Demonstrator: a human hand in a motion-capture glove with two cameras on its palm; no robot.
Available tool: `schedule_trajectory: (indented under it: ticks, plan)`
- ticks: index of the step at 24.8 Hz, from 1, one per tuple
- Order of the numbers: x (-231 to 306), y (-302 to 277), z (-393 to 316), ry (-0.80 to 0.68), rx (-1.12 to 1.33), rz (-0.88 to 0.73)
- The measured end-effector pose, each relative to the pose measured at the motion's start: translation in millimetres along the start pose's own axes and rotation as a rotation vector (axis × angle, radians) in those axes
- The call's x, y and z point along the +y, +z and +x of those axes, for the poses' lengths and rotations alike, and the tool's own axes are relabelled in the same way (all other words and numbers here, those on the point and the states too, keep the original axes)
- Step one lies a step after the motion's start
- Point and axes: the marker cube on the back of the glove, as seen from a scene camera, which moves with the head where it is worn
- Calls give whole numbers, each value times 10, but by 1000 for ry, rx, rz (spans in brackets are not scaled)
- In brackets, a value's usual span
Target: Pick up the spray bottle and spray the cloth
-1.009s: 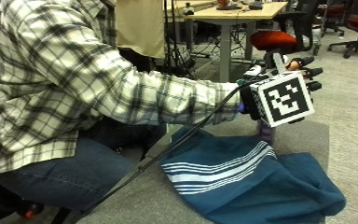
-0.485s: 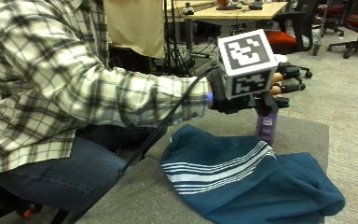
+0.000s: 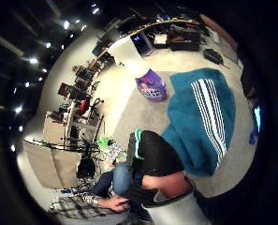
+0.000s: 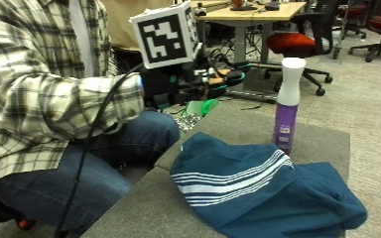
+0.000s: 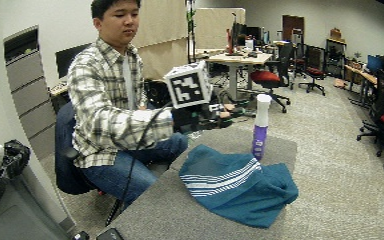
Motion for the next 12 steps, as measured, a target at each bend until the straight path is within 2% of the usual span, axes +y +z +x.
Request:
schedule_trajectory:
  ticks: [5,12]
  plan:
    - [1070,-32,-54,46,96,-55]
    - [2726,26,-267,190,7,-27]
